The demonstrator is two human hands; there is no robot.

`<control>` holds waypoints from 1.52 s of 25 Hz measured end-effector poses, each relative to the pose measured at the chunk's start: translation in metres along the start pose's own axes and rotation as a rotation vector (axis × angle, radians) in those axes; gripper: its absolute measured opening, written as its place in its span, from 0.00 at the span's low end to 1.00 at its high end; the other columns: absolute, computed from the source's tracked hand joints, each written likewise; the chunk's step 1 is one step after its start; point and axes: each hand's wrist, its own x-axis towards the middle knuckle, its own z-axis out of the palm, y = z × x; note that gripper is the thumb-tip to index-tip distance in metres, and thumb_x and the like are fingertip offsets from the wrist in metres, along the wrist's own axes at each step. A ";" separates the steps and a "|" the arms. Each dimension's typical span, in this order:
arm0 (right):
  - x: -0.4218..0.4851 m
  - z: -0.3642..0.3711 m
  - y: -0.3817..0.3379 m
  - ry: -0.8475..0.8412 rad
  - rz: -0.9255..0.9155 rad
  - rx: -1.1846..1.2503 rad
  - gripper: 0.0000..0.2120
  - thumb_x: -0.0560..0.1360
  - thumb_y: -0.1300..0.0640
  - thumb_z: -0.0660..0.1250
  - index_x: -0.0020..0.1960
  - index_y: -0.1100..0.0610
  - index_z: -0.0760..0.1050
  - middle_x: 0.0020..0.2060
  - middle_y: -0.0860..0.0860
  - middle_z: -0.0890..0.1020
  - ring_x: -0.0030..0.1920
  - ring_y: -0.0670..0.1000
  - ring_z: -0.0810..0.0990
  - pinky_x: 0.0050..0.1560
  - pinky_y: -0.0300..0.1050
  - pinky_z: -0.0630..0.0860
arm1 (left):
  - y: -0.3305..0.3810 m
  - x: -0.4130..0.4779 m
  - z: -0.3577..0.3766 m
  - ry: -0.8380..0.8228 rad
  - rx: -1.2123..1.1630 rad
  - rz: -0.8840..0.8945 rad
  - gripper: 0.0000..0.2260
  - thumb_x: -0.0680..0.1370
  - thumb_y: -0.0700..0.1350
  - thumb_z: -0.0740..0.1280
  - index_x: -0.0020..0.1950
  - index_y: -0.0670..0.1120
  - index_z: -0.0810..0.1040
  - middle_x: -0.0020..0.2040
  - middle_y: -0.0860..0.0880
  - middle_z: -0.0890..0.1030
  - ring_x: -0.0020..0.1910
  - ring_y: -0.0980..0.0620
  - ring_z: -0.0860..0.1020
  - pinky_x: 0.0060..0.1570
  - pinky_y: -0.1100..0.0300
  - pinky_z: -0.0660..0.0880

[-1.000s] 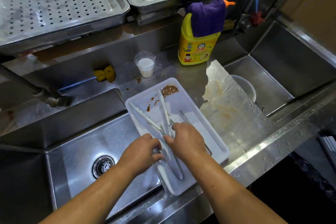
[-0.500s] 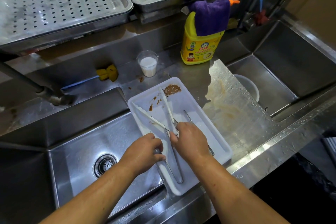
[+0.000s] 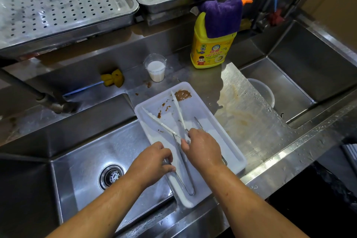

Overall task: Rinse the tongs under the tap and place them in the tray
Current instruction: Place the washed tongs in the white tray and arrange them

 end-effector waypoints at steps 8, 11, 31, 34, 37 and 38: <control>-0.004 -0.004 0.006 0.016 -0.020 -0.010 0.16 0.79 0.41 0.63 0.54 0.52 0.77 0.46 0.50 0.81 0.44 0.54 0.79 0.40 0.52 0.79 | -0.003 -0.004 0.000 -0.008 -0.016 -0.015 0.13 0.75 0.63 0.75 0.54 0.58 0.81 0.51 0.58 0.71 0.45 0.59 0.73 0.38 0.68 0.65; -0.012 -0.011 0.027 0.064 0.023 -0.059 0.18 0.74 0.50 0.66 0.62 0.56 0.75 0.53 0.55 0.79 0.52 0.59 0.77 0.50 0.55 0.77 | -0.004 -0.004 -0.001 -0.026 -0.031 -0.012 0.13 0.75 0.62 0.75 0.54 0.58 0.81 0.51 0.59 0.71 0.44 0.60 0.73 0.38 0.69 0.65; -0.009 0.002 0.009 -0.086 -0.166 -0.115 0.08 0.82 0.55 0.63 0.54 0.56 0.80 0.50 0.54 0.80 0.52 0.59 0.77 0.44 0.52 0.73 | 0.001 -0.004 -0.002 -0.014 -0.039 -0.041 0.14 0.75 0.61 0.76 0.55 0.57 0.80 0.52 0.58 0.71 0.47 0.57 0.74 0.38 0.69 0.65; -0.008 0.002 0.009 -0.104 -0.188 -0.118 0.08 0.81 0.56 0.64 0.54 0.57 0.80 0.50 0.55 0.80 0.52 0.59 0.77 0.46 0.53 0.74 | 0.001 -0.004 -0.002 0.010 -0.034 -0.038 0.15 0.76 0.61 0.76 0.57 0.56 0.80 0.52 0.57 0.71 0.48 0.56 0.74 0.39 0.68 0.64; -0.007 0.002 0.010 -0.145 -0.203 -0.143 0.11 0.79 0.56 0.65 0.59 0.56 0.78 0.55 0.55 0.78 0.56 0.59 0.75 0.52 0.53 0.74 | 0.003 -0.003 0.001 0.050 -0.019 -0.038 0.16 0.76 0.61 0.75 0.59 0.55 0.80 0.54 0.56 0.73 0.50 0.54 0.75 0.44 0.63 0.68; -0.006 0.002 0.010 -0.163 -0.203 -0.151 0.12 0.79 0.56 0.64 0.61 0.55 0.76 0.56 0.55 0.78 0.57 0.59 0.75 0.54 0.53 0.74 | 0.003 -0.002 0.002 0.059 -0.008 -0.042 0.16 0.76 0.61 0.75 0.59 0.55 0.80 0.55 0.55 0.73 0.51 0.53 0.76 0.45 0.62 0.69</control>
